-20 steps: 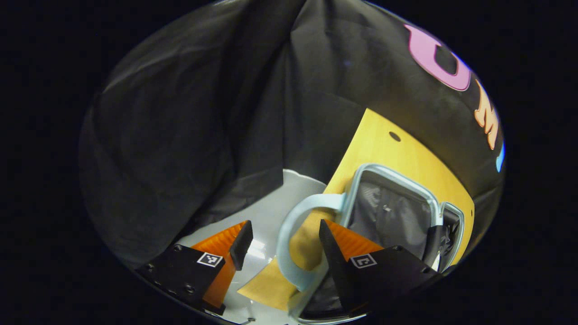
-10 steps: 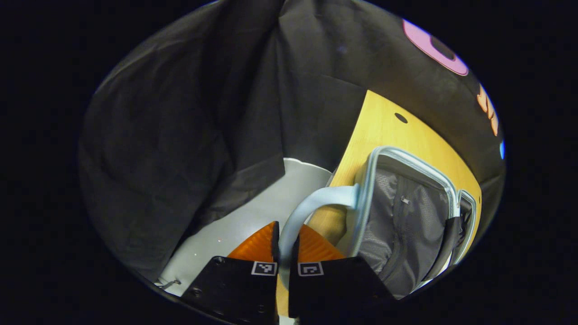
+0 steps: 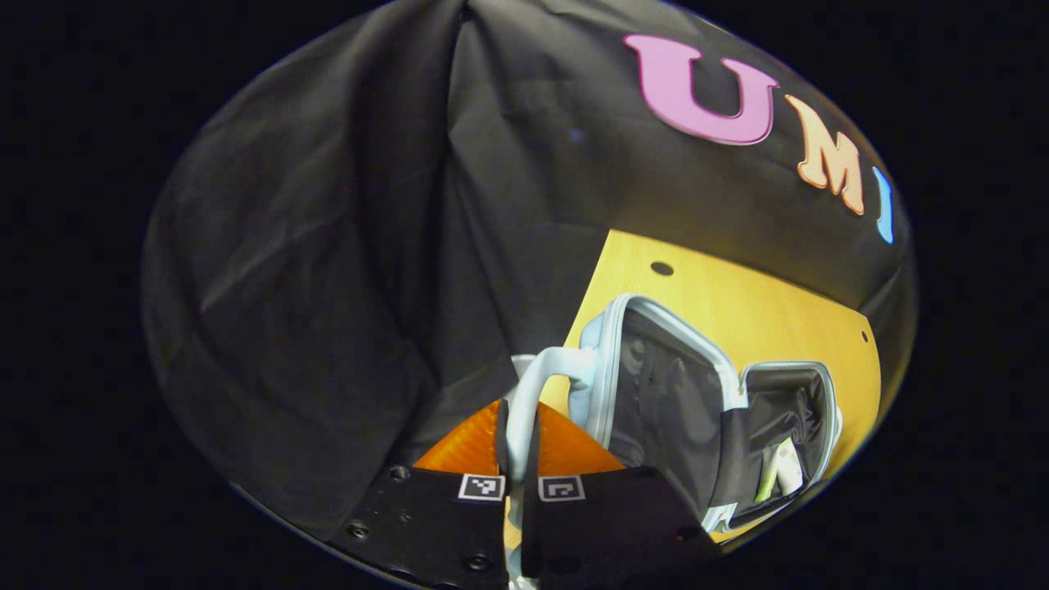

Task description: First open the suitcase, pack the skin care products into it, and then close the suitcase.

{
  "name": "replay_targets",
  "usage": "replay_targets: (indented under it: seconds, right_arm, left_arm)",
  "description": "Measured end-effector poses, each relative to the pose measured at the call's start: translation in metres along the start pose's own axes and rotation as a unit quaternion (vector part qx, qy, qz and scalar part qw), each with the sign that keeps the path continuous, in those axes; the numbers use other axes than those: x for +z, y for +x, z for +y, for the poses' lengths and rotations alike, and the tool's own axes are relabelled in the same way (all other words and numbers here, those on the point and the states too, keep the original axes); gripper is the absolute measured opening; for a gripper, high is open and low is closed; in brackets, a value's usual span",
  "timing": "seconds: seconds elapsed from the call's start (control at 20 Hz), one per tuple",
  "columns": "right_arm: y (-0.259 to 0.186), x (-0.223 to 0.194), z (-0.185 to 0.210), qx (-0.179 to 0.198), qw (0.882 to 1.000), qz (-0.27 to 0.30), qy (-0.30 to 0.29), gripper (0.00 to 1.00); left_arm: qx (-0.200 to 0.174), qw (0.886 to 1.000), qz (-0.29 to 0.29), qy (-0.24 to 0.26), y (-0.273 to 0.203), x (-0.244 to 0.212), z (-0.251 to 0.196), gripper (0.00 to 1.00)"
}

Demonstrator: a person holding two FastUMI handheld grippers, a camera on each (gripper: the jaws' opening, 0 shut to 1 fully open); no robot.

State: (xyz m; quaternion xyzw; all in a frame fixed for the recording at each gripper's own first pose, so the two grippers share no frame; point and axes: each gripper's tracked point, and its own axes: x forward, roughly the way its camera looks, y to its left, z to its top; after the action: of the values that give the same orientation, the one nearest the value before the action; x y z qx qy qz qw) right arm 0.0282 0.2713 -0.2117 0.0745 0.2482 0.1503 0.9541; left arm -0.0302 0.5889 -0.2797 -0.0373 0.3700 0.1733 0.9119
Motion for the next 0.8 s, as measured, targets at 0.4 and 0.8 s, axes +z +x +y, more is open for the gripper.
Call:
replay_targets:
  seconds: [0.4, 0.8]
  right_arm:
    - [-0.021, 0.011, -0.014, 0.067, 0.997, -0.018, -0.025, 0.98]
    - [-0.044, 0.031, -0.073, 0.059, 0.998, -0.031, -0.017, 0.97]
  left_arm:
    - [-0.069, 0.994, -0.082, 0.035, -0.101, 0.065, -0.113, 0.0]
    - [-0.175, 0.977, -0.102, 0.06, -0.136, 0.071, -0.259, 0.0]
